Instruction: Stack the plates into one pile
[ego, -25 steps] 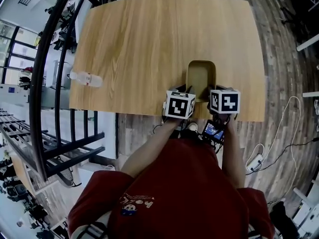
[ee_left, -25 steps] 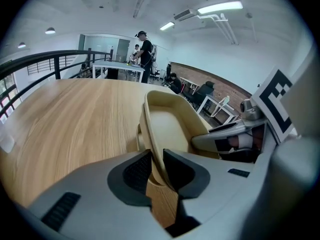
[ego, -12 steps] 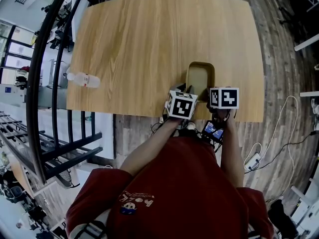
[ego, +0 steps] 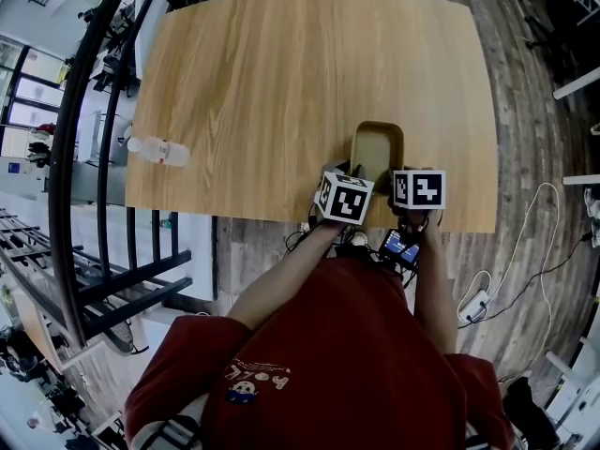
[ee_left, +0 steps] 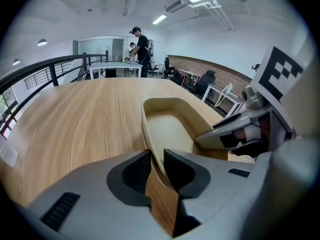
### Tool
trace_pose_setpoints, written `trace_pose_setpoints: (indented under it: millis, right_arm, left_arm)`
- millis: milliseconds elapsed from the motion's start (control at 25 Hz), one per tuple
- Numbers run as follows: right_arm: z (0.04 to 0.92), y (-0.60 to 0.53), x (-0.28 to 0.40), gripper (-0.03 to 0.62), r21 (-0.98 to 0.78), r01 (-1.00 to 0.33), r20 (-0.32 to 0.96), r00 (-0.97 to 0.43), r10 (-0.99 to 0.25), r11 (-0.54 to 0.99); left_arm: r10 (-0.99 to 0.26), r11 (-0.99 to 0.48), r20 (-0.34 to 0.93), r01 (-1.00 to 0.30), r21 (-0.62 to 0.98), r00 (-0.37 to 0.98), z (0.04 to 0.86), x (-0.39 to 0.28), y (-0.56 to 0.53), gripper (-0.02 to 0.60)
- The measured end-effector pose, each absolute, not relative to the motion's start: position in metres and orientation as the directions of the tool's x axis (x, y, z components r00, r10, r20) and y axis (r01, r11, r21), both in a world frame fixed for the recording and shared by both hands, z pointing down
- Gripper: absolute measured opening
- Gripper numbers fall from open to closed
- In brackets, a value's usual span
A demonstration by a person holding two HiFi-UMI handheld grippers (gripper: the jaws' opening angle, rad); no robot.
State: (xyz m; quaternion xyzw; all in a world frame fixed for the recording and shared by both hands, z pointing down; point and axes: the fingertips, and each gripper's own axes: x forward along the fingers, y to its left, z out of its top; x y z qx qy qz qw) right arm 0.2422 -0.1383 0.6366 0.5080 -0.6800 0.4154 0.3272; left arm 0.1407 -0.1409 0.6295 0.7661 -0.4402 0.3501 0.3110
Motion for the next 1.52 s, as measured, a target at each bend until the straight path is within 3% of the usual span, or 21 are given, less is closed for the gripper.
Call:
trace_pose_setpoints:
  millis: [400,1520]
  right_arm:
    - [0.640,-0.141,0.252,0.137,-0.191,-0.975,0.862,-0.223,-0.456,0.117]
    - [0.661,-0.142,0.252,0.148,-0.225,-0.970,0.892,-0.243,-0.382,0.094]
  left_arm:
    - [-0.444,-0.428,0.822,-0.890,0.155,0.357,0.640,0.142,-0.142,0.101]
    - [-0.394,-0.398,0.833,-0.889,0.227,0.389,0.657,0.142,-0.144,0.132]
